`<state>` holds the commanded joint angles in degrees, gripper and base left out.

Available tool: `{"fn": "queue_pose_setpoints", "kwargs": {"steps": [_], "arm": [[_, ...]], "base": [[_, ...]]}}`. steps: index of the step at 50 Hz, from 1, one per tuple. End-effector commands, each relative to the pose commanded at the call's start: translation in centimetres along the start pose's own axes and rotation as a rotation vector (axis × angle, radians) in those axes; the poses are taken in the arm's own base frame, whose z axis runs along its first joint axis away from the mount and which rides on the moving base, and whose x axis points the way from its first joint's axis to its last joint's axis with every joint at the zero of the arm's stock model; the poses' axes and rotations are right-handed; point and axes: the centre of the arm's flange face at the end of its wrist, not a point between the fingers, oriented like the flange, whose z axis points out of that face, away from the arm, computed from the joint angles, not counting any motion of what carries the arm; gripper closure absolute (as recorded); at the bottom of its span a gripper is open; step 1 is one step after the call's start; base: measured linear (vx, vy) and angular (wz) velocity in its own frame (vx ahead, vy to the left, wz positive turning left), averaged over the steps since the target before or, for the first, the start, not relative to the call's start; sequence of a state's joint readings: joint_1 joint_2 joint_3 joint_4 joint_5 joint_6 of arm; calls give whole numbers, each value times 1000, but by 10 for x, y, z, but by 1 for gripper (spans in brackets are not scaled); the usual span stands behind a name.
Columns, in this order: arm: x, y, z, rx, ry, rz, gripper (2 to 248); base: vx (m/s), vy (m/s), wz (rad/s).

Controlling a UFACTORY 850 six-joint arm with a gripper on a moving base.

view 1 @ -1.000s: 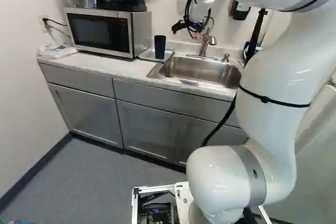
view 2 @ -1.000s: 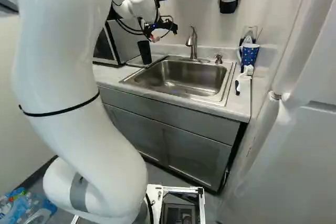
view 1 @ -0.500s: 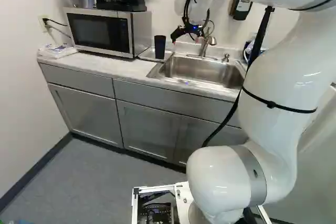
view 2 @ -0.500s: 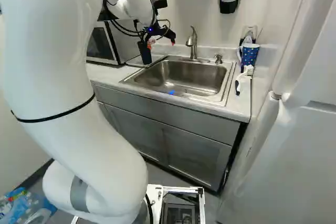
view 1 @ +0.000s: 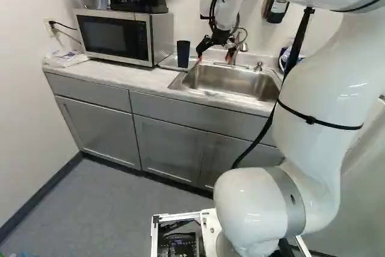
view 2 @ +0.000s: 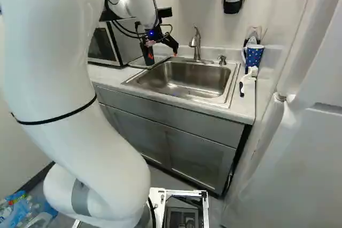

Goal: Rinse the cup and place it in the tray

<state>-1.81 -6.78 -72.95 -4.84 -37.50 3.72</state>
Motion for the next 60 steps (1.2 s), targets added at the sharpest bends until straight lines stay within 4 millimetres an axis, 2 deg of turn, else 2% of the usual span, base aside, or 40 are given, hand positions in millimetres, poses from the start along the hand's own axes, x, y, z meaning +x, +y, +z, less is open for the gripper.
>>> {"fn": "queue_pose_setpoints", "kwargs": {"steps": [10,28,44,60], "arm": [[-11,10,-1,5,-105,43,3],[-16,42,-2,-22,-108,99,3],[-28,70,-7,-45,-112,149,3],[-31,74,-8,-49,-112,156,3]], "base": [[0,0,0],[0,0,0],[0,0,0],[0,0,0]]}}
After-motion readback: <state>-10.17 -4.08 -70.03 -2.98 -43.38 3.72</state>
